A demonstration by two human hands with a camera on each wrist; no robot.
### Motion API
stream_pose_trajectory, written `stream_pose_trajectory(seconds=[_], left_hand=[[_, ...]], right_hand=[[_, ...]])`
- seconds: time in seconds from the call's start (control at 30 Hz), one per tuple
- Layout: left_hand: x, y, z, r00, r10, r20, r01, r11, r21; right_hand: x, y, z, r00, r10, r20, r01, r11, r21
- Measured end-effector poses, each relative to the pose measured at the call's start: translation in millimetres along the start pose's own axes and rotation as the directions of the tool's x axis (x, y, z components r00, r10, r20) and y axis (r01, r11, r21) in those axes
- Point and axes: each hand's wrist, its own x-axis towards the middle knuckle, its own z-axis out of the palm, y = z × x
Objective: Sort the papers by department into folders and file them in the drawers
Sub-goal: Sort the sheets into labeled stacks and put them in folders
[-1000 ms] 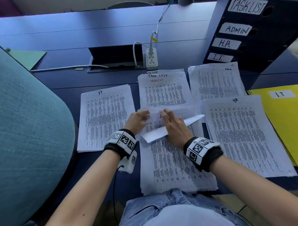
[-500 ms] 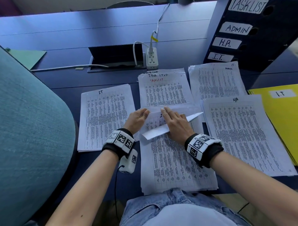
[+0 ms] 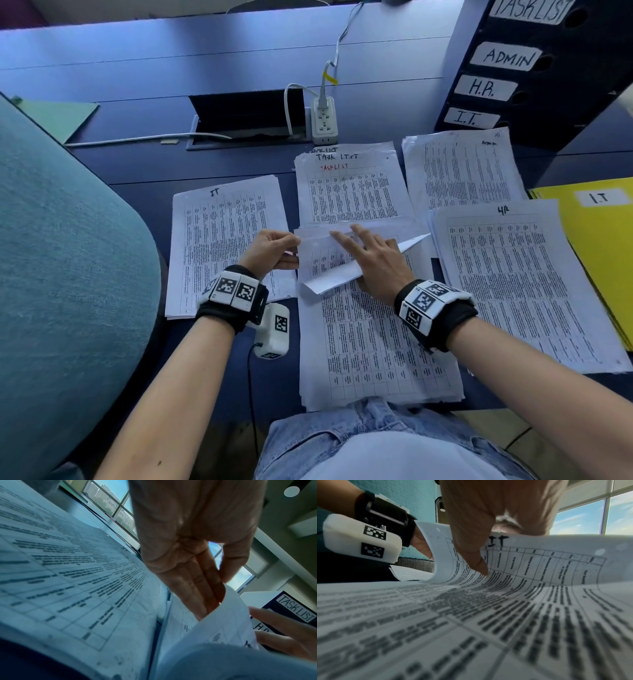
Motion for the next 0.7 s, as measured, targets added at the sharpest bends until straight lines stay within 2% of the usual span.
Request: stream_pose_trajectory(seconds=[0.2,0.4,0.5,0.63,0.7], left_hand=[[0,4,4,0.999,-0.036,0.006,0.036,0.999,0.022],[-1,5,5,0.998,-0.058,0.010,0.058,0.998,-0.030],[0,3,7,0.999,-0.044,0.006,0.043,0.999,0.021],[1,0,9,1.000,-0.009,-0.018,0.010,0.998,0.065],[3,-1,11,0.998,0.005,-0.067,-0.001,0.998,0.066]], right_hand=[[0,2,4,0.993,-0.059,-0.100,0.059,0.998,0.001],[3,6,12,0.957,-0.181,-0.227,0.174,0.984,-0.048],[4,5,13,0.942,-0.210,-0.263,0.207,0.978,-0.039],[7,6,15,0.904,-0.242,-0.354,0.221,0.970,-0.100],[6,5,14,0.875,-0.266,-0.404,0.220,0.963,-0.157]])
